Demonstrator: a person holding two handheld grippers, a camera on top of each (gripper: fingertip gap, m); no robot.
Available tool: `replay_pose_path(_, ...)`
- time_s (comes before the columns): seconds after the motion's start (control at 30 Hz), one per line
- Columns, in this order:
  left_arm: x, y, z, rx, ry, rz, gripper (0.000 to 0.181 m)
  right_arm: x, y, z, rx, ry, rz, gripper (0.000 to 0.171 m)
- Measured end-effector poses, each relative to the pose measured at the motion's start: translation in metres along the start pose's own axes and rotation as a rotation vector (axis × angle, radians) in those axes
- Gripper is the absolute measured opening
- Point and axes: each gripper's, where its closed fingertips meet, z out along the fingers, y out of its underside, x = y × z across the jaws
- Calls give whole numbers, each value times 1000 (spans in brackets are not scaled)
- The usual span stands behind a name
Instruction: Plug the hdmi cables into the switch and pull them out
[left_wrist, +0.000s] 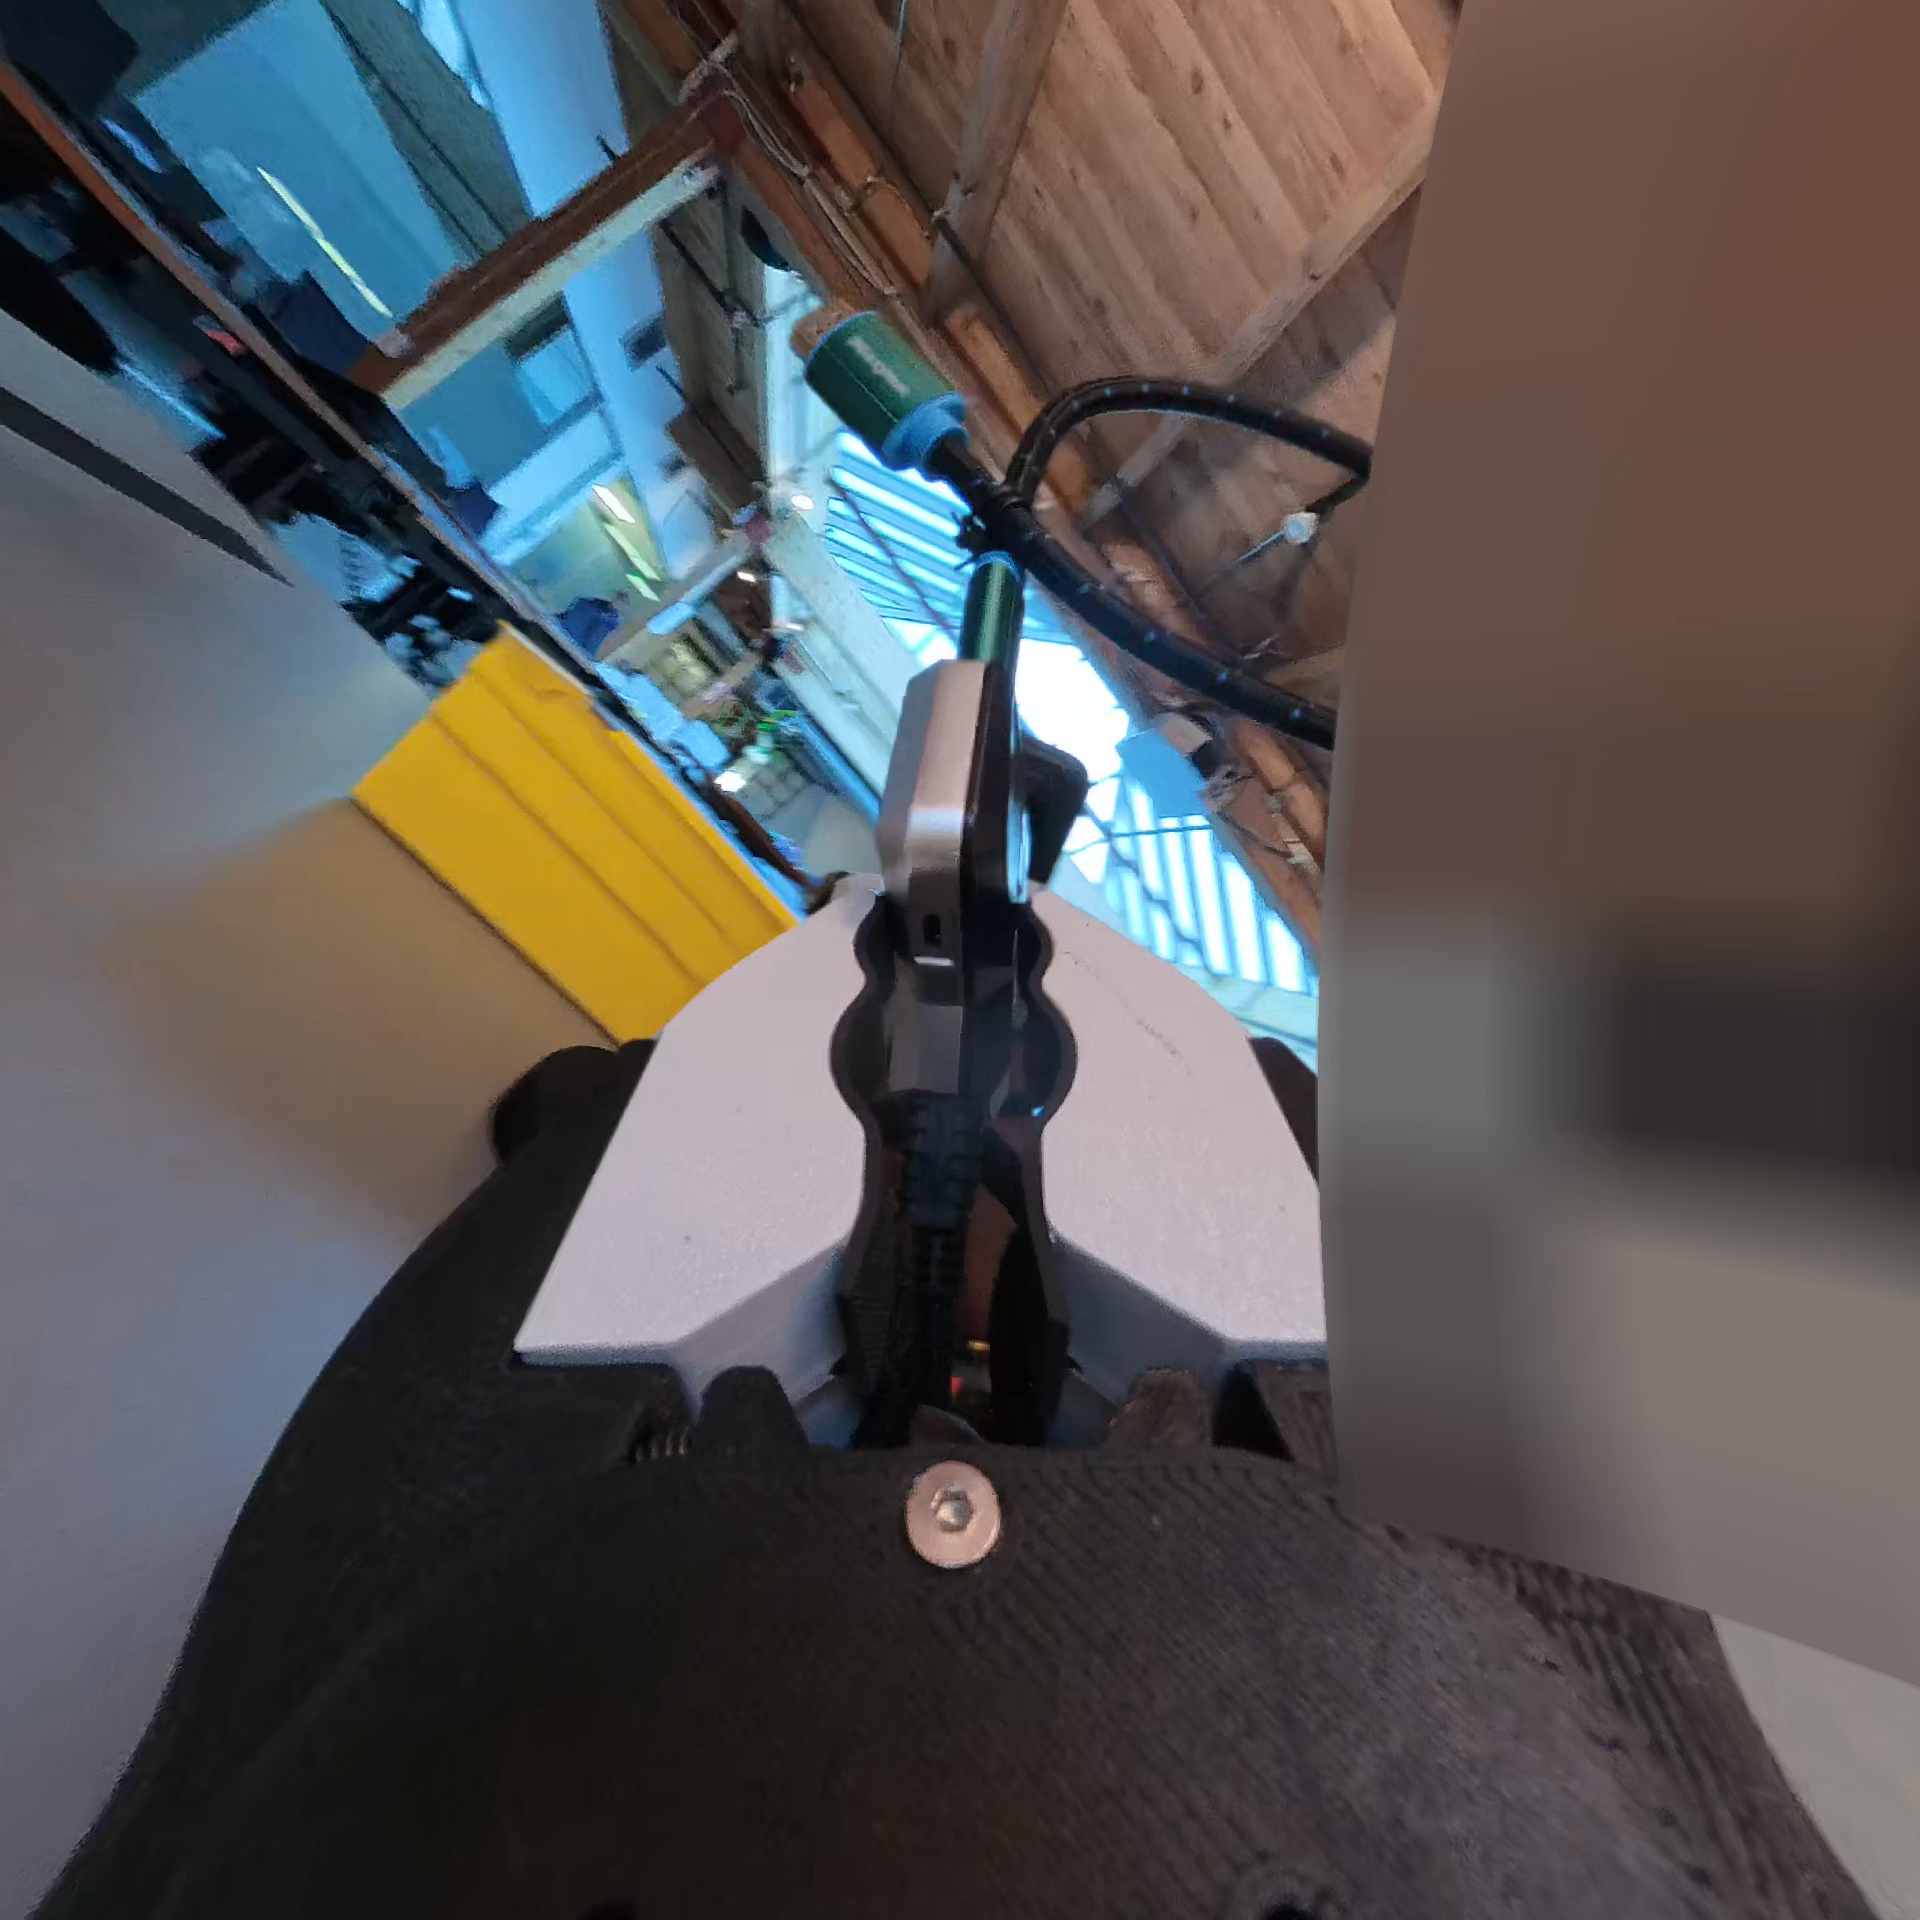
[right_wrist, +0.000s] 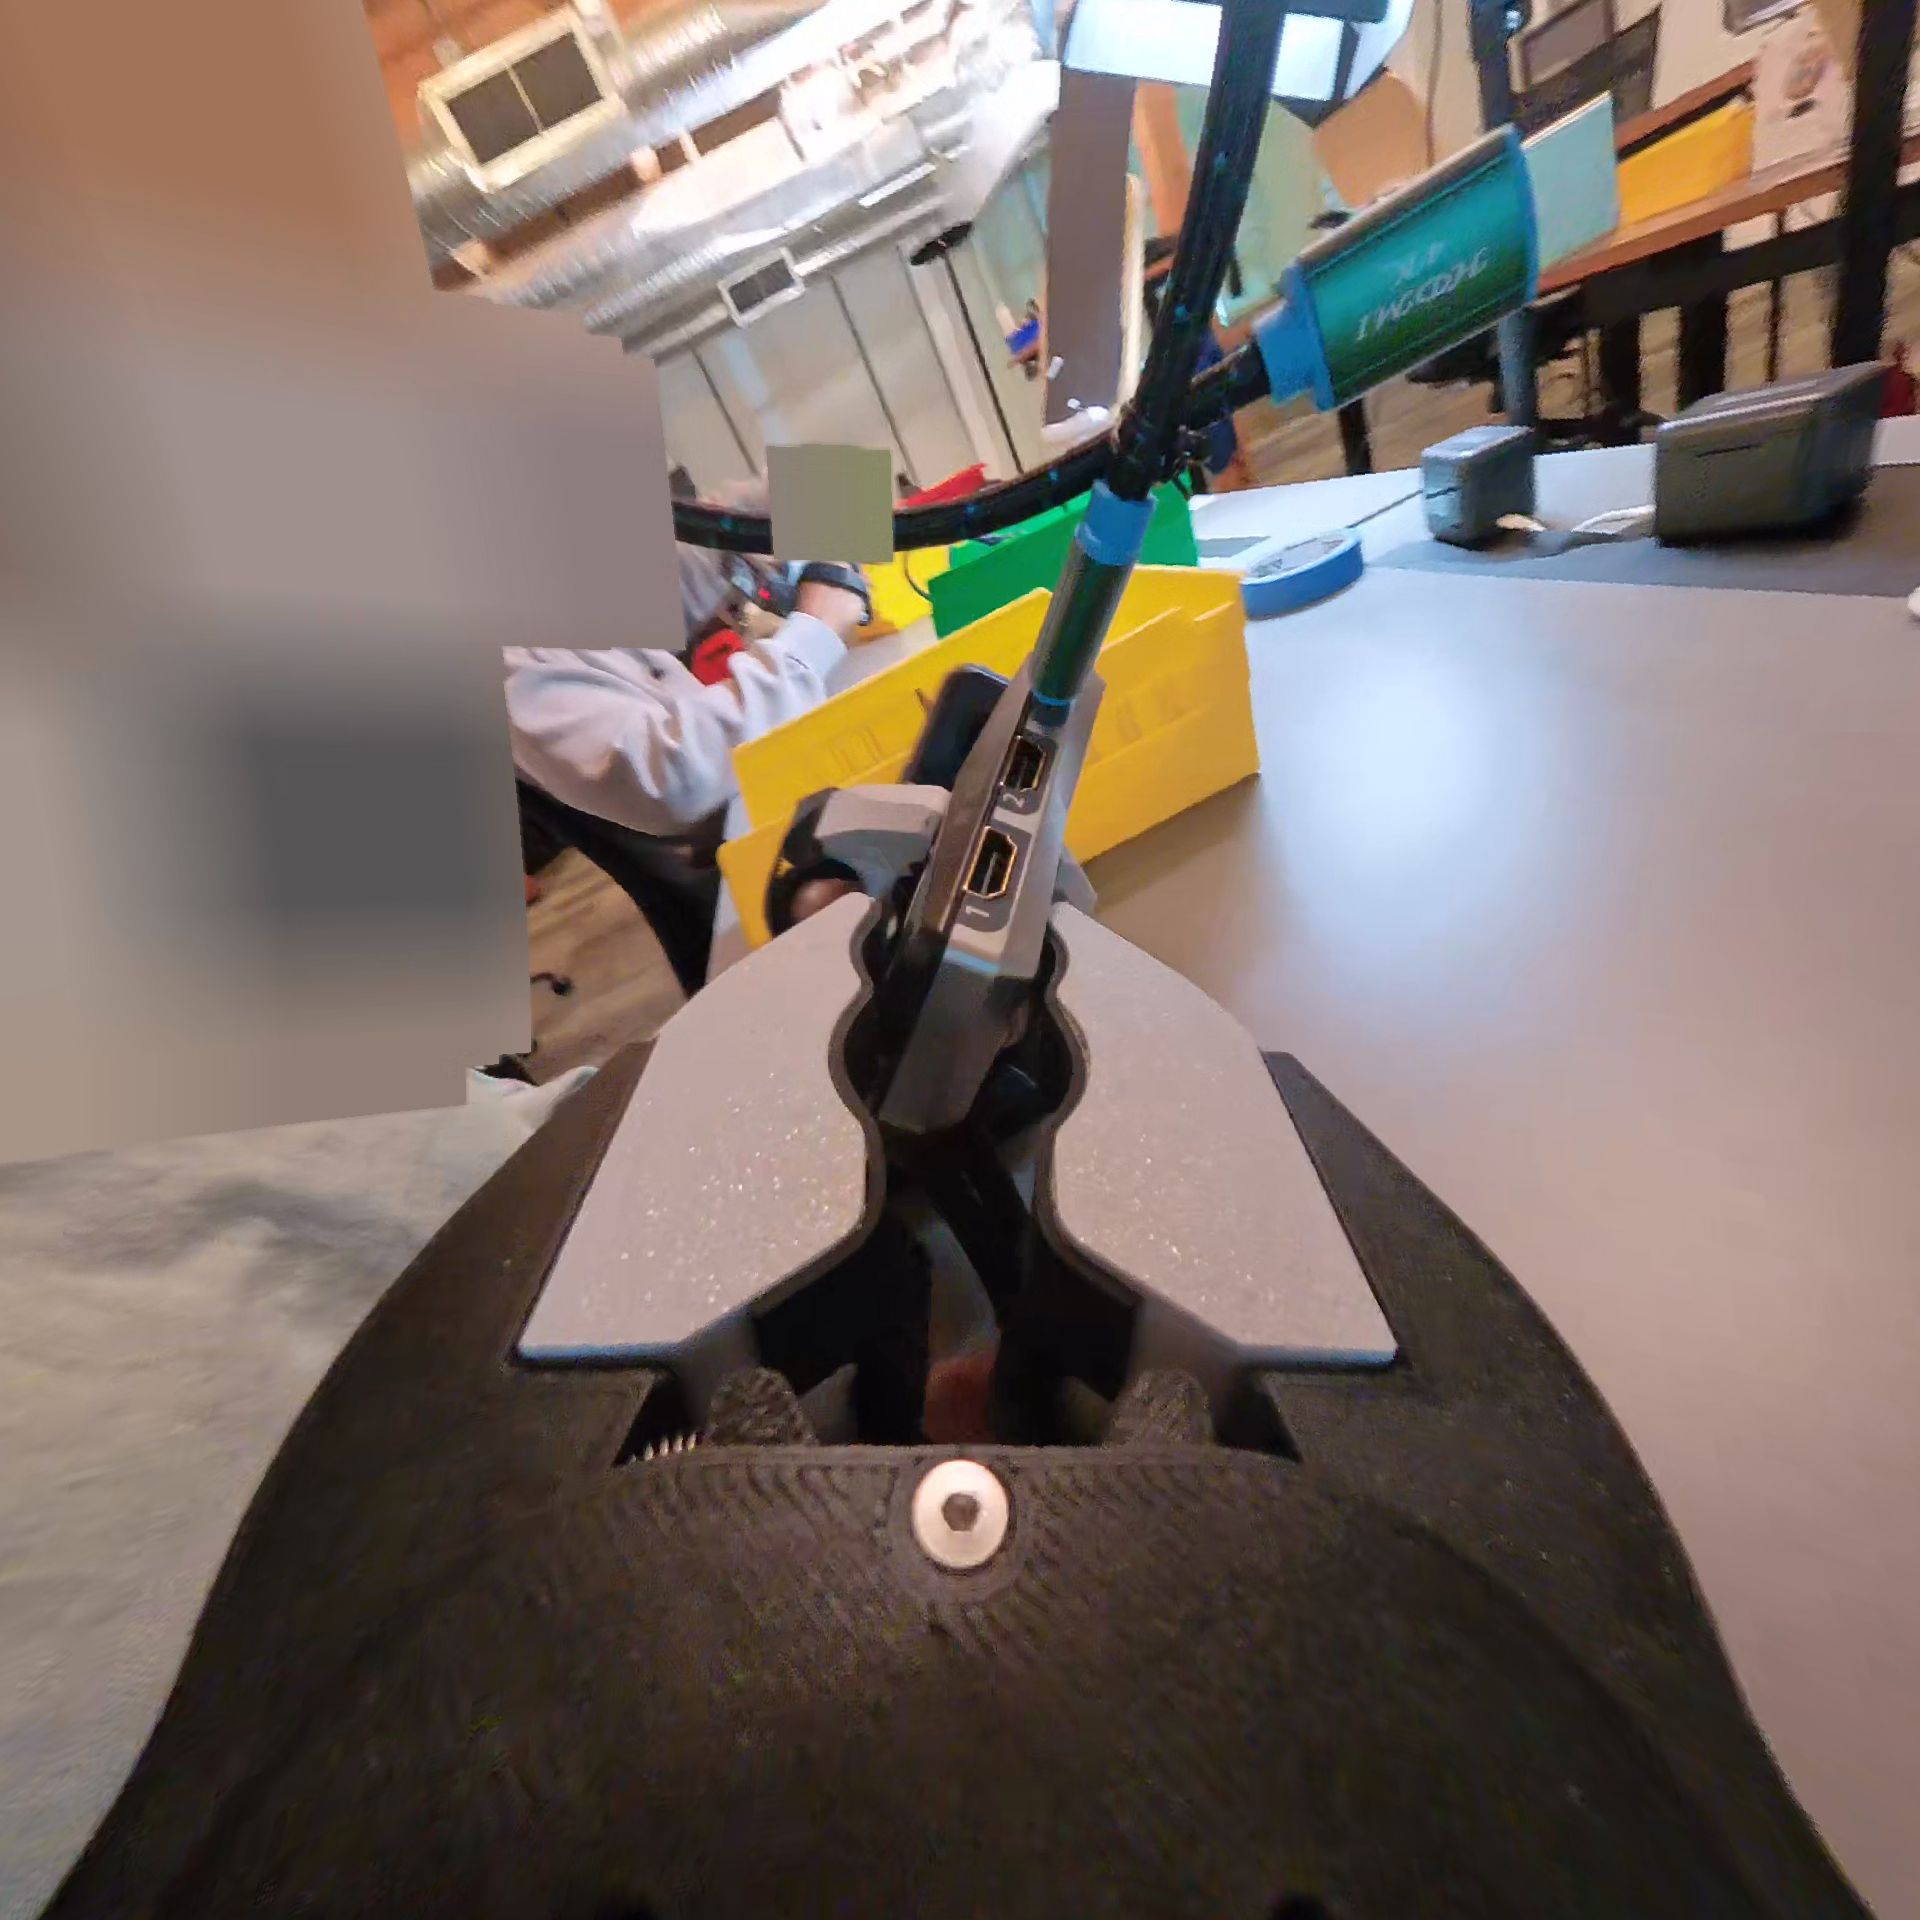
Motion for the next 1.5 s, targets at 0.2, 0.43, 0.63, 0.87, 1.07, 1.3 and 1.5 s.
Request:
replay_pose_path(0.2, -16, -12, -8, -52, -403, 594, 69, 21, -21, -10, 156, 254, -55, 23)
replay_pose_path(0.43, -31, -4, 9, -261, -658, 1096, 48, 13, -28, 1, 226, 401, -162, 23)
replay_pose_path(0.63, -25, -11, 8, -146, -591, 1040, 42, -1, -28, 13, 155, 397, -331, 38)
replay_pose_path(0.87, -11, -25, 8, -95, -641, 1130, 42, -6, -41, 22, 121, 416, -514, 25)
replay_pose_path(1.07, 3, -32, 13, -72, -674, 1192, 39, -12, -62, 23, 132, 211, -357, 24)
replay_pose_path(1.3, 47, -38, 10, -62, -293, 893, 78, -38, -82, -3, -191, -160, -482, 21)
replay_pose_path(1.5, 37, -13, 19, -123, -179, 683, 25, -24, -55, 1, -495, -235, -424, 26)
